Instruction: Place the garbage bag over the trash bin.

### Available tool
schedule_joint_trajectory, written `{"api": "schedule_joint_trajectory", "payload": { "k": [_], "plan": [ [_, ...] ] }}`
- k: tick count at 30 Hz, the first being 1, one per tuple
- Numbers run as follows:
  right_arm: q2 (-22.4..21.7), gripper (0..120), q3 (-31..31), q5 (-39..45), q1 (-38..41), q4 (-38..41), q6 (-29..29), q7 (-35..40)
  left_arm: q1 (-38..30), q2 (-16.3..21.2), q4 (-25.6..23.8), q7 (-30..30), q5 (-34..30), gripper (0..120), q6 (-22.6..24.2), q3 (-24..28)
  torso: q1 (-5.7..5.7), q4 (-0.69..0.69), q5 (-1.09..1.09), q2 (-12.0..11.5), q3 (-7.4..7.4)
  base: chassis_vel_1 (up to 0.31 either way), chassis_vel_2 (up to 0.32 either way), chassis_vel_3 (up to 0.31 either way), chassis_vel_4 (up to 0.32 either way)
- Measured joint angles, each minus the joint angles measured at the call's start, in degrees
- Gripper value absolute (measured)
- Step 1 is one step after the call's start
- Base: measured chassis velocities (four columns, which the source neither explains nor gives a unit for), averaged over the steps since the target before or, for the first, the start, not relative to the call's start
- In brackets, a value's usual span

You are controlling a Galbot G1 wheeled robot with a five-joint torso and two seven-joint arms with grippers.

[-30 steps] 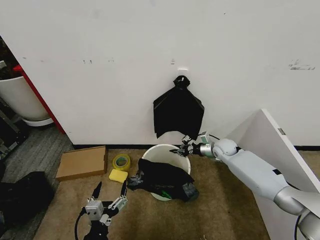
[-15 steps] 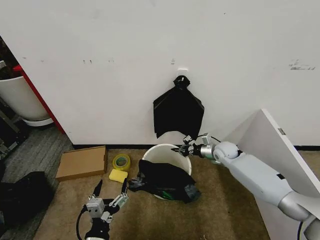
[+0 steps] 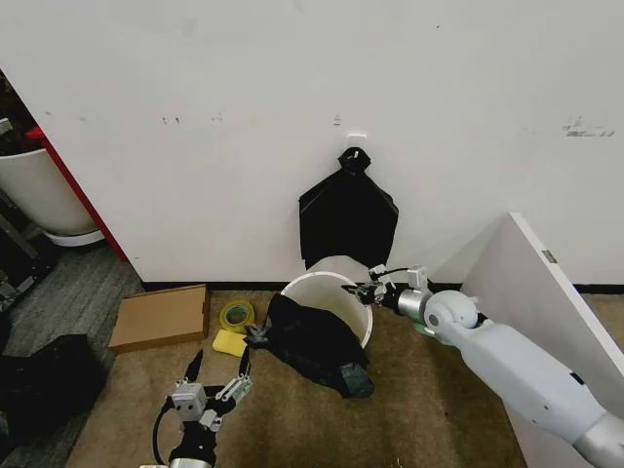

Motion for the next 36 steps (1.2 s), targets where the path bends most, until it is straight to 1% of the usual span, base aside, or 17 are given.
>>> {"api": "schedule_joint_trajectory", "payload": {
  "k": [2, 4, 6, 7, 9, 11, 12, 15, 19, 20, 22, 27, 31, 33, 35, 36],
  "plan": [
    [0.11, 3, 2.41, 1.32, -2.36, 2.21, -0.41, 2.81, -0.54, 0.22, -0.03, -0.02, -0.16, 100, 0.37, 0.17, 0.0, 0.0, 0.0, 0.0, 0.0, 0.0, 0.0, 0.0, 0.0],
    [-0.86, 3, 5.7, 2.59, -6.85, 6.17, 0.49, 5.92, -1.04, 0.62, -0.67, -0.03, -0.25, 100, 0.89, 0.22, 0.0, -0.01, 0.0, 0.0, 0.0, 0.0, 0.0, 0.0, 0.0],
    [-1.25, 3, 6.37, 2.72, -8.07, 7.25, 0.88, 6.77, -1.09, 0.69, -0.78, -0.04, -0.27, 100, 0.97, 0.22, 0.0, -0.01, 0.0, 0.0, 0.0, 0.0, 0.0, 0.0, 0.0],
    [-2.15, 3, 7.9, 2.82, -11.14, 9.84, 1.76, 9.36, -1.2, 0.81, -0.83, -0.13, -0.28, 100, 1.06, 0.33, 0.0, -0.02, 0.0, 0.0, 0.0, 0.0, 0.0, 0.0, 0.0],
    [-2.68, 3, 8.92, 2.81, -13.86, 11.98, 2.48, 12.1, -1.21, 0.85, -0.82, -0.22, -0.28, 100, 1.07, 0.63, 0.0, -0.02, 0.0, 0.0, 0.0, 0.0, 0.0, 0.0, 0.0],
    [-2.62, 3, 9.53, 3.13, -15.54, 13.55, 2.81, 14.9, -1.18, 0.83, -0.81, -0.25, -0.21, 100, 1.05, 0.86, 0.0, -0.02, 0.0, 0.0, 0.0, 0.0, 0.0, 0.0, 0.0],
    [-2.62, 3, 9.53, 3.13, -15.54, 13.55, 2.81, 14.9, -1.18, 0.83, -0.81, -0.25, -0.21, 100, 1.05, 0.86, 0.0, -0.02, 0.0, 0.0, 0.0, 0.0, 0.0, 0.0, 0.0],
    [-1.34, 3, 11.52, 3.97, -18.61, 17.55, 2.81, 20.69, -1.04, 0.68, -0.85, -0.3, -0.02, 100, 0.93, 1.18, 0.0, -0.01, 0.01, 0.0, 0.0, 0.0, 0.0, 0.0, 0.0],
    [0.5, 3, 13.8, 5.37, -21.8, 22.73, 0.63, 28.33, -0.6, 0.55, -1.04, -0.32, 0.24, 100, 0.55, 1.29, 0.0, -0.01, 0.0, 0.0, 0.0, 0.0, 0.0, 0.0, 0.0],
    [0.5, 3, 13.8, 5.37, -21.8, 22.73, 0.63, 28.33, -0.6, 0.55, -1.04, -0.32, 0.24, 100, 0.55, 1.29, 0.0, -0.01, 0.0, 0.0, 0.0, 0.0, 0.0, 0.0, 0.0],
    [1.91, 3, 14.91, 5.83, -23.75, 24.82, 0.17, 33.45, -0.26, 0.52, -1.08, -0.32, 0.33, 100, 0.23, 1.27, 0.0, -0.01, 0.0, 0.0, -0.01, 0.0, 0.0, 0.0, 0.0],
    [4.34, 3, 16.1, 6.07, -26.93, 26.62, 1.0, 40.66, 0.28, 0.54, -1.4, -0.48, 0.85, 100, -0.08, 1.01, 0.0, -0.01, 0.0, 0.0, 0.0, 0.0, 0.0, 0.0, 0.0],
    [5.82, 3, 16.6, 6.21, -28.19, 27.27, 1.66, 43.32, 0.45, 0.54, -1.54, -0.68, 1.54, 100, -0.08, 0.69, 0.0, -0.01, 0.0, 0.0, 0.0, 0.0, 0.0, 0.0, 0.0],
    [7.01, 3, 16.83, 6.12, -28.94, 27.48, 2.27, 44.71, 0.51, 0.55, -1.54, -0.82, 2.01, 100, -0.08, 0.44, 0.0, -0.01, 0.0, 0.0, 0.0, 0.0, 0.0, 0.0, 0.0],
    [9.41, 3, 16.88, 5.61, -29.79, 27.58, 3.17, 46.94, 0.6, 0.64, -1.53, -1.14, 2.38, 100, -0.05, 0.15, 0.0, -0.01, 0.0, 0.0, 0.0, 0.0, 0.0, 0.0, 0.0],
    [9.41, 3, 16.88, 5.61, -29.79, 27.58, 3.17, 46.94, 0.6, 0.64, -1.53, -1.14, 2.38, 100, -0.05, 0.15, 0.0, -0.01, 0.0, 0.0, 0.0, 0.0, 0.0, 0.0, 0.0]
  ]
}}
